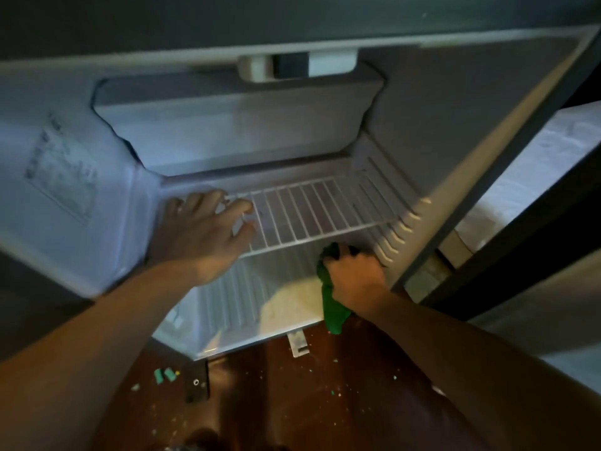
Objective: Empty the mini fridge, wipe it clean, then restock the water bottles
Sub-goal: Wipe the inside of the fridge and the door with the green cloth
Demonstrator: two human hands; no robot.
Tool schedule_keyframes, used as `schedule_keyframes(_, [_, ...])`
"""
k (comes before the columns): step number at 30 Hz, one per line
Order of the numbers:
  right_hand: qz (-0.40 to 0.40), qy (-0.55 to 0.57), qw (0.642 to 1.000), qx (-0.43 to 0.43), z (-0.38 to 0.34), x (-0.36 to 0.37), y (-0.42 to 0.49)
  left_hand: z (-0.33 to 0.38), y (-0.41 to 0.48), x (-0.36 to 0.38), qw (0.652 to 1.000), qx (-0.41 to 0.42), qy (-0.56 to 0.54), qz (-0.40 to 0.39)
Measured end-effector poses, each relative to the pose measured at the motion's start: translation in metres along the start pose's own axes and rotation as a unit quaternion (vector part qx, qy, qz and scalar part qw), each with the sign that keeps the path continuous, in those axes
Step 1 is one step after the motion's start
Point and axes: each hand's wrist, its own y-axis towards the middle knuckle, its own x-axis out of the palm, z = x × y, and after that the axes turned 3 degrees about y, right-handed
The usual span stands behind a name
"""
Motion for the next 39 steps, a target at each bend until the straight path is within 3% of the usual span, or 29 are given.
schedule_keyframes(5, [0.008, 0.073, 0.993, 0.088, -0.017, -0.007, 0.055, -0.002, 0.003, 0.006, 1.0, 0.008, 0.014, 0.026])
schedule_keyframes(7, [0.013, 0.067, 0.997, 0.036, -0.017, -0.013, 0.045, -0.002, 0.004, 0.004, 1.0, 0.012, 0.015, 0.024])
schedule_keyframes(10, [0.022, -0.003, 0.993, -0.113, -0.029, -0.011, 0.0, -0.001, 0.004, 0.002, 1.0, 0.005, 0.022, 0.0])
schedule_keyframes(12, [0.011, -0.018, 0.991, -0.133, -0.038, -0.012, -0.016, 0.0, 0.005, 0.002, 1.0, 0.008, 0.024, -0.014])
schedule_keyframes(17, [0.043, -0.022, 0.994, -0.094, -0.044, -0.009, 0.015, 0.001, 0.004, 0.003, 0.999, -0.001, 0.025, -0.027])
schedule_keyframes(21, [0.067, 0.096, 0.993, 0.022, -0.057, 0.008, 0.091, 0.001, 0.001, 0.002, 1.0, 0.002, 0.018, -0.005])
schedule_keyframes(23, [0.056, 0.107, 0.992, 0.029, -0.055, 0.006, 0.099, 0.001, 0.003, 0.001, 1.0, 0.002, 0.013, -0.001])
schedule_keyframes(30, [-0.017, 0.003, 0.978, -0.21, -0.067, -0.027, -0.018, 0.004, 0.0, -0.003, 0.999, -0.008, 0.019, -0.034])
schedule_keyframes(36, [0.016, 0.029, 0.992, -0.12, -0.085, -0.017, 0.024, 0.005, 0.0, -0.002, 0.999, -0.008, 0.025, -0.029])
schedule_keyframes(39, [0.049, 0.157, 0.985, -0.042, -0.101, -0.008, 0.072, 0.002, 0.0, -0.001, 0.999, -0.01, 0.027, -0.016])
